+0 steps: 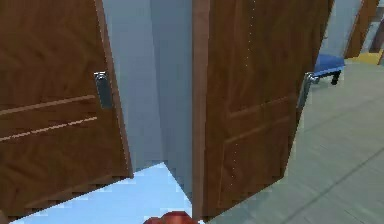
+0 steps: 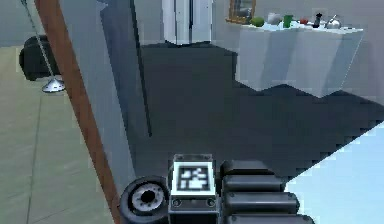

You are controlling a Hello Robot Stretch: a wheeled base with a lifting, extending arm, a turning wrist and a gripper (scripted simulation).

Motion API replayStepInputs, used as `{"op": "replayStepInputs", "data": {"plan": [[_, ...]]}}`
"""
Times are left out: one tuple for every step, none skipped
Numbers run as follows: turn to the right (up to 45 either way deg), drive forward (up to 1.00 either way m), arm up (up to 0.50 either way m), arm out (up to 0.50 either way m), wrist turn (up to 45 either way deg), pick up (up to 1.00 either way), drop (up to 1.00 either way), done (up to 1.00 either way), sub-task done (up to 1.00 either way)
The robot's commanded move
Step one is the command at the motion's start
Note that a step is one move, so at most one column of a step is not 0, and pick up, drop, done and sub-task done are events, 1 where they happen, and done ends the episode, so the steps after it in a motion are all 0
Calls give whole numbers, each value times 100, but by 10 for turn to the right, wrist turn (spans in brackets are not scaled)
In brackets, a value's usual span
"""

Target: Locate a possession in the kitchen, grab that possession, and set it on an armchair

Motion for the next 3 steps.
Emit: {"op": "replayStepInputs", "data": {"plan": [[0, 55, 0, 0, 0, 0, 0, 0, 0], [450, 0, 0, 0, 0, 0, 0, 0, 0], [120, 0, 0, 0, 0, 0, 0, 0, 0]]}}
